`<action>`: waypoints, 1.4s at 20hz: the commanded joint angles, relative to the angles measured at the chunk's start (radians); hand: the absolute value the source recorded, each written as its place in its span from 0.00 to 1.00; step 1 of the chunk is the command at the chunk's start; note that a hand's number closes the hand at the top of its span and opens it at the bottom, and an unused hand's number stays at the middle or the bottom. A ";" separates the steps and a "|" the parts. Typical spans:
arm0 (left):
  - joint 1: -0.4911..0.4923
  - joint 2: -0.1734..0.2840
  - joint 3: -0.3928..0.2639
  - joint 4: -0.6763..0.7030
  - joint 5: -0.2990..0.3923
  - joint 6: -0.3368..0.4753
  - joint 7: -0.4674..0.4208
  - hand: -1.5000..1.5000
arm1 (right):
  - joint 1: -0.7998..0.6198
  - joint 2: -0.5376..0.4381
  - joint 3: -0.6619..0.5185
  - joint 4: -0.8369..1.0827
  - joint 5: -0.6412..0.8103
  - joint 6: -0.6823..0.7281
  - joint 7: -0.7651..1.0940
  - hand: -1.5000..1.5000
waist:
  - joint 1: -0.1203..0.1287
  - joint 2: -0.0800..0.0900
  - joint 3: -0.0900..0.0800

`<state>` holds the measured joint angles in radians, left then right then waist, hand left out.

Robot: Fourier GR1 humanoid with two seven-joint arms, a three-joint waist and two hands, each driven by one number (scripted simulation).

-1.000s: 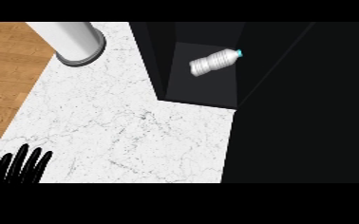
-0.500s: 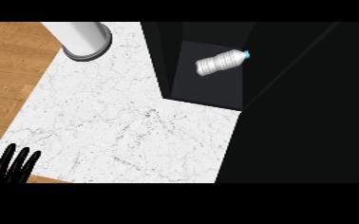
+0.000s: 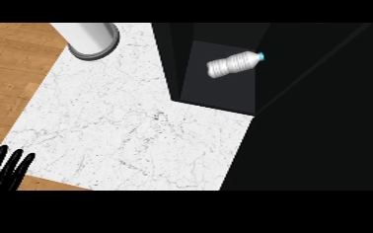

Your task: Pick up the bottled water, place it into the cabinet and close the cabinet

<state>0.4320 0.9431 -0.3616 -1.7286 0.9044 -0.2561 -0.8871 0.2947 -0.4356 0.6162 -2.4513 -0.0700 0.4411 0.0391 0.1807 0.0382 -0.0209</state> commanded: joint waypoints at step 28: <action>0.039 0.034 0.093 0.018 0.077 -0.110 0.023 0.00 | -0.991 0.427 -0.477 1.088 -0.202 -0.357 0.268 1.00 | -0.061 -0.014 0.020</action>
<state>0.4608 0.9734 -0.2775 -1.6929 0.9788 -0.3263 -0.8440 -0.5181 -0.0162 0.2410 -1.5664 -0.2881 0.1117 0.3180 0.1286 0.0237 -0.0043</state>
